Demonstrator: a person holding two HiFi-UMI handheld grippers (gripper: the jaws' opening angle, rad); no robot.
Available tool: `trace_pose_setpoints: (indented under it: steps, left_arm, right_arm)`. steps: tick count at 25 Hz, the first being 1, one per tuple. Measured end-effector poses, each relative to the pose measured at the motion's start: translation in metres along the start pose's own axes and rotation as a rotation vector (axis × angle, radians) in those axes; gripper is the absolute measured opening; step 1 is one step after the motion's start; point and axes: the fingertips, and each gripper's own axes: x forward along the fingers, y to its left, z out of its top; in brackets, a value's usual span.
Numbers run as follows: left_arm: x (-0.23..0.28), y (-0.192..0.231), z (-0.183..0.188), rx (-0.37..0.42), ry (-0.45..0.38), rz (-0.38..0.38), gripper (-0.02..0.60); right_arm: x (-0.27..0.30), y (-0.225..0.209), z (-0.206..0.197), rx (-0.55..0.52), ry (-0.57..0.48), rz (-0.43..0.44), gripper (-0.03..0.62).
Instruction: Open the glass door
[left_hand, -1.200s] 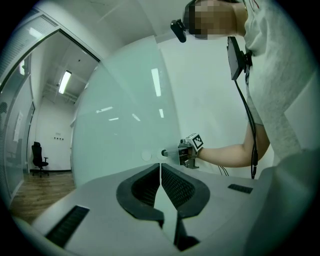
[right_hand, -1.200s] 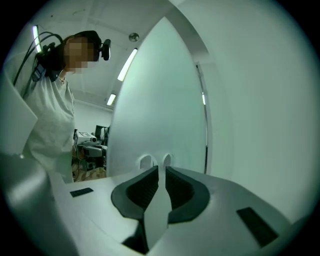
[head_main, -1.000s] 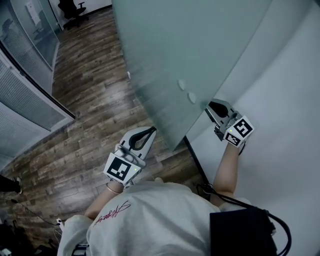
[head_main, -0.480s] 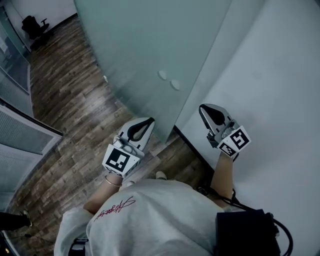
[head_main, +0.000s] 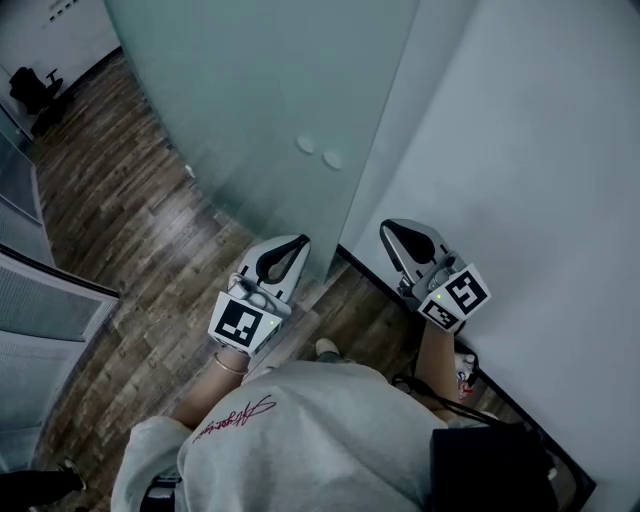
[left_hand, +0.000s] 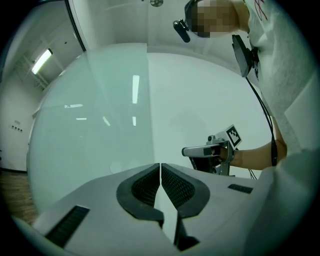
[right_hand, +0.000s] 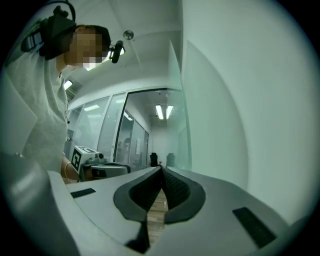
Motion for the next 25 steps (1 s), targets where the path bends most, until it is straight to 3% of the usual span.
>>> trace_pose_setpoints:
  steps: [5,25]
  left_arm:
    - [-0.006,-0.005,-0.007,-0.01,-0.001,-0.029,0.023]
    - [-0.013,-0.014,-0.003,0.0,-0.041,-0.072,0.023]
  right_arm:
    - [0.0,0.022,-0.004,-0.061,0.037,-0.03,0.017]
    - [-0.003,0.05,-0.008,-0.041,0.02,-0.028,0.017]
